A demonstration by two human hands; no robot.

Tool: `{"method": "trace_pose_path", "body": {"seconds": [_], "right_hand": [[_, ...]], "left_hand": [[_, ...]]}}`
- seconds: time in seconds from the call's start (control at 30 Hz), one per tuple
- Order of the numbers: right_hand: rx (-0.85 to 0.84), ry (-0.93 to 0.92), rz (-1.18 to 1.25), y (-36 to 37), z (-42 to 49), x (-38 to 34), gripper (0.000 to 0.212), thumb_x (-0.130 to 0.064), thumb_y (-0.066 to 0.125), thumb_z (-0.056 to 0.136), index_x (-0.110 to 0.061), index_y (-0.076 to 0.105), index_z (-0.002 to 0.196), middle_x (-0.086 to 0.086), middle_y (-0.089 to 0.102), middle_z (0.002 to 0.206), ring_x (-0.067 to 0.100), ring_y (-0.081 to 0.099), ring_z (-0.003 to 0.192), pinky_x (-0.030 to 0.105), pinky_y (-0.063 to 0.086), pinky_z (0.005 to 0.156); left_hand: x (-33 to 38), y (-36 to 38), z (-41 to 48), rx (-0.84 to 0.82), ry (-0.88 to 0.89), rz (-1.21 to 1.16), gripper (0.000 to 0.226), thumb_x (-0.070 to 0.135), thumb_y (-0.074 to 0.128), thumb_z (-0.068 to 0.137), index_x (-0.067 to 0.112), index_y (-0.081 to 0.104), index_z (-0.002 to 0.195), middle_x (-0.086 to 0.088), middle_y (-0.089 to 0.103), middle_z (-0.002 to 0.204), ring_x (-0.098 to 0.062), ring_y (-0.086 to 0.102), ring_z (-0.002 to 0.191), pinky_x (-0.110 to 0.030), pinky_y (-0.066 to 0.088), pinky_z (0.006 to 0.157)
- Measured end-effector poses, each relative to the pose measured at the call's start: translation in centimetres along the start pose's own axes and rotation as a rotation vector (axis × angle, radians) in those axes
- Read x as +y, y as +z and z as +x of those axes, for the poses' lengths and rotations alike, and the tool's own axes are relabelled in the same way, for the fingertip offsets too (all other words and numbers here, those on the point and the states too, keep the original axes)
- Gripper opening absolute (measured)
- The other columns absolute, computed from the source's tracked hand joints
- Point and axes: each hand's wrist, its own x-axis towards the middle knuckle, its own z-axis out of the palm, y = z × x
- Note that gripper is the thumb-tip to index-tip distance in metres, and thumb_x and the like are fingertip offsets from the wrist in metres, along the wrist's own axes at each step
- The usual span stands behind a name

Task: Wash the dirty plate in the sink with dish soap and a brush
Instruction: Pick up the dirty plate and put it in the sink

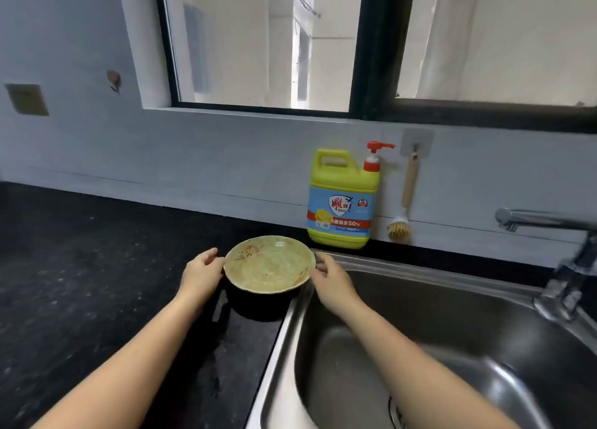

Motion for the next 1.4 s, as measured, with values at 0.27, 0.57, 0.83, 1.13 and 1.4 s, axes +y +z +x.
{"method": "trace_pose_path", "body": {"seconds": [0.27,0.57,0.83,1.13,1.4], "right_hand": [[0.14,0.18,0.32,1.8,1.4,0.4,0.038,-0.009,0.048,0.094,-0.011,0.054,0.132,0.003,0.058,0.128,0.012,0.051,0.104,0.024,0.041,0.084],[0.214,0.132,0.533,0.2,0.9,0.9,0.031,-0.009,0.056,0.091,-0.01,0.062,0.122,0.002,0.067,0.112,0.017,0.061,0.106,0.038,0.049,0.098],[0.221,0.135,0.596,-6.2,-1.4,2.7,0.023,-0.006,0.052,0.093,-0.008,0.065,0.112,0.009,0.07,0.103,0.022,0.066,0.096,0.034,0.055,0.079],[0.235,0.156,0.604,-14.3,-6.9,6.5,0.024,0.009,0.046,0.089,-0.001,0.064,0.101,0.014,0.07,0.086,0.019,0.065,0.072,0.026,0.054,0.061],[0.251,0.297,0.473,-20.1,-9.7,11.0,0.025,0.01,0.047,0.089,-0.001,0.064,0.103,0.022,0.07,0.094,0.028,0.066,0.081,0.032,0.058,0.066]], "left_hand": [[1.0,0.9,-0.1,-0.095,-0.131,-0.251,0.014,0.005,0.052,0.085,0.008,0.058,0.073,-0.015,0.062,0.091,-0.022,0.06,0.081,-0.032,0.048,0.073],[4.0,1.1,-3.2,-0.122,-0.074,-0.401,0.021,0.006,0.05,0.091,0.009,0.064,0.075,0.006,0.07,0.056,-0.013,0.063,0.072,-0.026,0.048,0.065],[6.1,3.3,-6.3,-0.261,-0.131,-0.448,0.017,0.008,0.051,0.092,0.005,0.065,0.082,-0.005,0.071,0.071,-0.019,0.066,0.072,-0.027,0.057,0.061],[5.3,8.8,-10.4,-0.505,-0.277,-0.349,0.016,0.005,0.054,0.09,0.001,0.068,0.097,-0.011,0.073,0.085,-0.025,0.069,0.081,-0.032,0.059,0.07],[4.6,14.7,-13.9,-0.679,-0.37,-0.237,0.019,-0.005,0.056,0.083,-0.005,0.068,0.098,-0.015,0.07,0.087,-0.025,0.069,0.076,-0.032,0.061,0.066]]}}
